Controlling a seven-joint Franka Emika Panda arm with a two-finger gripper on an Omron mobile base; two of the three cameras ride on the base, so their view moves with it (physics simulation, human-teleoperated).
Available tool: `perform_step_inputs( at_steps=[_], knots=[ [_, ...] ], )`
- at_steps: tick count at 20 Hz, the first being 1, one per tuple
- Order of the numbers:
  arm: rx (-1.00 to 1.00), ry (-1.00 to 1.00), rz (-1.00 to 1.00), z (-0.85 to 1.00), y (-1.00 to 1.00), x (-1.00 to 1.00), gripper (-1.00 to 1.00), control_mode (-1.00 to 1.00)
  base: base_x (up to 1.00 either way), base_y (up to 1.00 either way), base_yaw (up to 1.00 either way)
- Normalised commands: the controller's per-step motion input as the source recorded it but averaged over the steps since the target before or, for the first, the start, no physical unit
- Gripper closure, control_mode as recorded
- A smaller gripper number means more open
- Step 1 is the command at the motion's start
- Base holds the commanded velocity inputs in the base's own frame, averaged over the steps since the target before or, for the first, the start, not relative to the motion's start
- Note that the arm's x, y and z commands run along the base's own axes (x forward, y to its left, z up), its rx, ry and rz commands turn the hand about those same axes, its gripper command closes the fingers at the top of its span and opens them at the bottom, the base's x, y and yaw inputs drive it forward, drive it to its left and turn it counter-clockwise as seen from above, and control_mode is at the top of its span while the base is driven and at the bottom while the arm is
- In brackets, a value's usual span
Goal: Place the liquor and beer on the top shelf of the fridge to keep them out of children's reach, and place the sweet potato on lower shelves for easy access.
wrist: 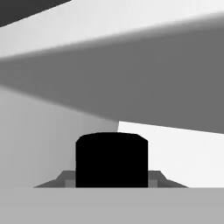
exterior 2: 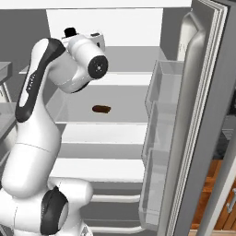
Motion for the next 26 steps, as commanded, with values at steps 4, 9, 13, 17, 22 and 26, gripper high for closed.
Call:
perform_step_inputs(
  at_steps=[4, 9, 13, 17, 22, 26],
  knots=[
    [0.0, 0.0, 0.0, 0.0, 0.02, 0.51, 1.0, -1.0, 0.0, 0.0, 0.0],
    [0.0, 0.0, 0.0, -0.08, 0.02, 0.62, 1.0, -1.0, 0.0, 0.0, 0.0],
    [0.0, 0.0, 0.0, -0.26, 0.0, 0.68, 1.0, -1.0, 0.0, 0.0, 0.0],
    [0.0, 0.0, 0.0, -0.33, 0.0, 0.63, 1.0, -1.0, 0.0, 0.0, 0.0],
    [0.0, 0.0, 0.0, -0.25, 0.0, 0.61, 1.0, -1.0, 0.0, 0.0, 0.0],
    [0.0, -0.01, 0.0, -0.11, 0.0, 0.58, 1.0, -1.0, 0.0, 0.0, 0.0]
  ],
)
